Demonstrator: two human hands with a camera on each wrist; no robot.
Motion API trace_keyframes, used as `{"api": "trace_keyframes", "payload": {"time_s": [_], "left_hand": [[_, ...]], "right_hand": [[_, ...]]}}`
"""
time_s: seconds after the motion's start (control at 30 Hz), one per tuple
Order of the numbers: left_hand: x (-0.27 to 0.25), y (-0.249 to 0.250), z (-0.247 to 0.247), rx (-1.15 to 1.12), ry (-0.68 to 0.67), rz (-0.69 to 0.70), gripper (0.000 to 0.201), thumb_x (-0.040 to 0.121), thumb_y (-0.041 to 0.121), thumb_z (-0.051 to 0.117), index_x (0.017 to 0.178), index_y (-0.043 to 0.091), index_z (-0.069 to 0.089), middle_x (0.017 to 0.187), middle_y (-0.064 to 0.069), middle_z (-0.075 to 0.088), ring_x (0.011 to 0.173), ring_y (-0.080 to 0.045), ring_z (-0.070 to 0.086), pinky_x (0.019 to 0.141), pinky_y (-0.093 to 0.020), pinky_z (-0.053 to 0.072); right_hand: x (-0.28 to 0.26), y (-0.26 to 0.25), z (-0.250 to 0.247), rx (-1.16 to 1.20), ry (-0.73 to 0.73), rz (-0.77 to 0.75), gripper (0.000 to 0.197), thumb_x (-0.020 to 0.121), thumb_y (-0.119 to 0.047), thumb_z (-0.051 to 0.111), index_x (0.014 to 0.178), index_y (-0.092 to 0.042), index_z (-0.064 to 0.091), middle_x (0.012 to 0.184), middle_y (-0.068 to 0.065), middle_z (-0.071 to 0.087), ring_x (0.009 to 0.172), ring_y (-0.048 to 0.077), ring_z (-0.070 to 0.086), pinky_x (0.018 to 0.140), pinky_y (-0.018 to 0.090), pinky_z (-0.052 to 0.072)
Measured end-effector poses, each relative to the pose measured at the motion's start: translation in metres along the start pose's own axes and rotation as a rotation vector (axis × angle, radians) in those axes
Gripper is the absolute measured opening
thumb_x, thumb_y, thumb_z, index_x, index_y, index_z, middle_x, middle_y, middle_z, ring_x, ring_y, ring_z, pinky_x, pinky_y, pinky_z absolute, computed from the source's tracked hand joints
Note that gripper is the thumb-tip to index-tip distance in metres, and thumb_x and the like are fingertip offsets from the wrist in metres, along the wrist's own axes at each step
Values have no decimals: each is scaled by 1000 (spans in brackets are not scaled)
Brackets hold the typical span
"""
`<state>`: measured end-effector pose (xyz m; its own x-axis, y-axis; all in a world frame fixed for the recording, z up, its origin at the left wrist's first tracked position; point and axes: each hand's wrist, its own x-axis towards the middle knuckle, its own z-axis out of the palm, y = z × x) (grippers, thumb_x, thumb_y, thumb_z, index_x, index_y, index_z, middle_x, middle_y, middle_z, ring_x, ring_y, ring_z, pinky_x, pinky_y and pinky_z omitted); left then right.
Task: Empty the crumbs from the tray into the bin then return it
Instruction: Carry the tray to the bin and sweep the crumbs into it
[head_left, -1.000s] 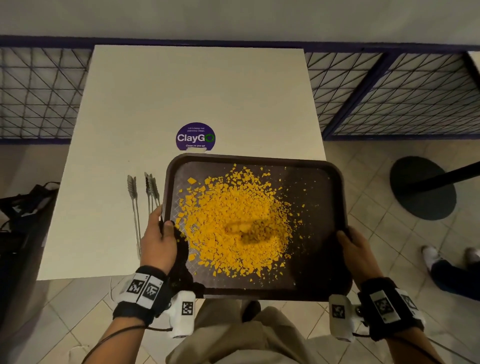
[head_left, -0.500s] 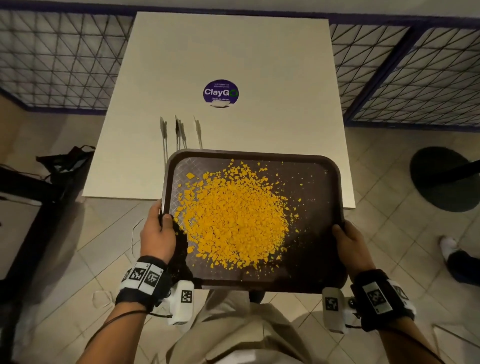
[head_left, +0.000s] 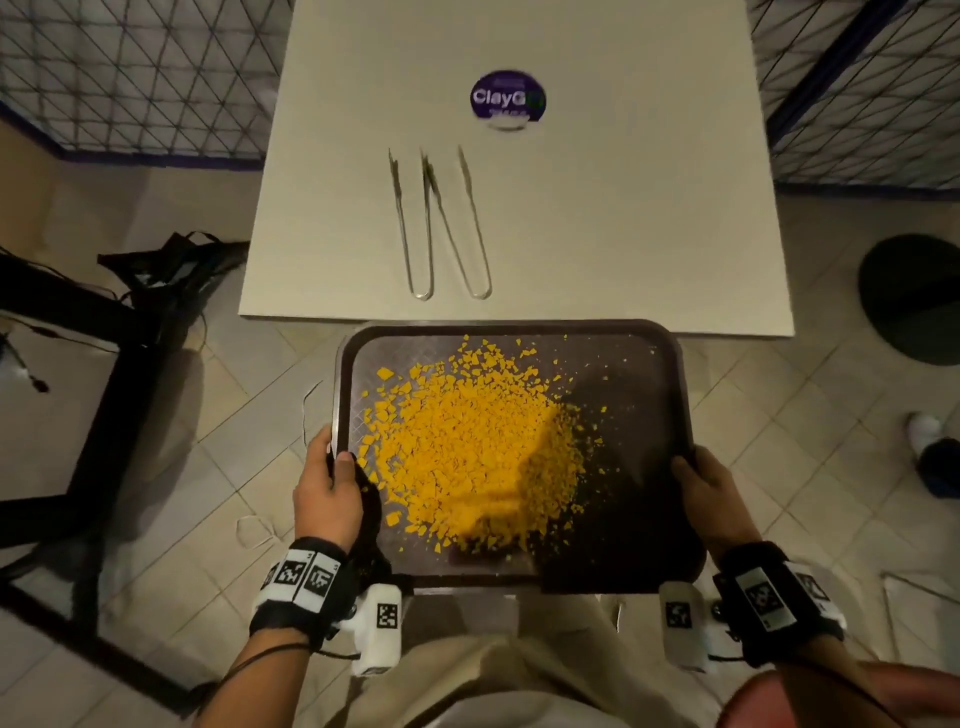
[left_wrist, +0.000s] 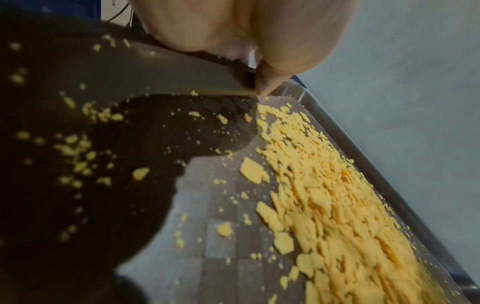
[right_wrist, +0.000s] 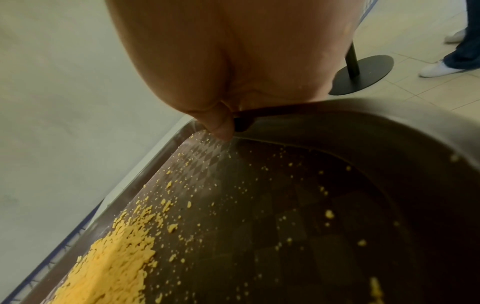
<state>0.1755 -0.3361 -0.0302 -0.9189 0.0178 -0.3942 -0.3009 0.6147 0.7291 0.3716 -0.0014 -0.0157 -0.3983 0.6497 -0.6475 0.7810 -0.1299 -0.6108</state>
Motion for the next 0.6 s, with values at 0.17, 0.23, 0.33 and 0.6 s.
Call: {"api": "trace_keyframes", "payload": {"time_s": [0.17,0.23,0.33,0.6], "left_hand": [[22,-51,-39,40,-30,-31,42,102,16,43,144,22,44,120,1,58,107,-18,53,94,-28,38],[32,-70,-52,52,-43,-40,42,102,16,43,143,22,44,124,-3,60,110,-21,54,96,-28,38],[43,-96,-65,68,-50,-60,42,102,15,44,143,22,45,128,0,58,114,-17,53,98,-26,37],[76,-149,-45,43,-34,-110,42,101,16,46,142,25,46,121,3,59,109,-15,54,95,-25,39]], "right_hand": [[-26,23,61,-2,28,78,21,95,-22,44,113,-20,55,112,12,64,103,31,60,96,57,46],[-33,29,84,9,20,105,19,95,-20,44,109,-21,56,112,12,64,104,32,60,97,57,45],[-39,36,113,59,6,160,21,98,-13,44,115,-16,56,116,16,62,107,33,58,100,55,44],[-2,66,157,79,-32,136,18,97,-19,47,106,-25,61,114,11,65,106,32,60,99,55,44]]}}
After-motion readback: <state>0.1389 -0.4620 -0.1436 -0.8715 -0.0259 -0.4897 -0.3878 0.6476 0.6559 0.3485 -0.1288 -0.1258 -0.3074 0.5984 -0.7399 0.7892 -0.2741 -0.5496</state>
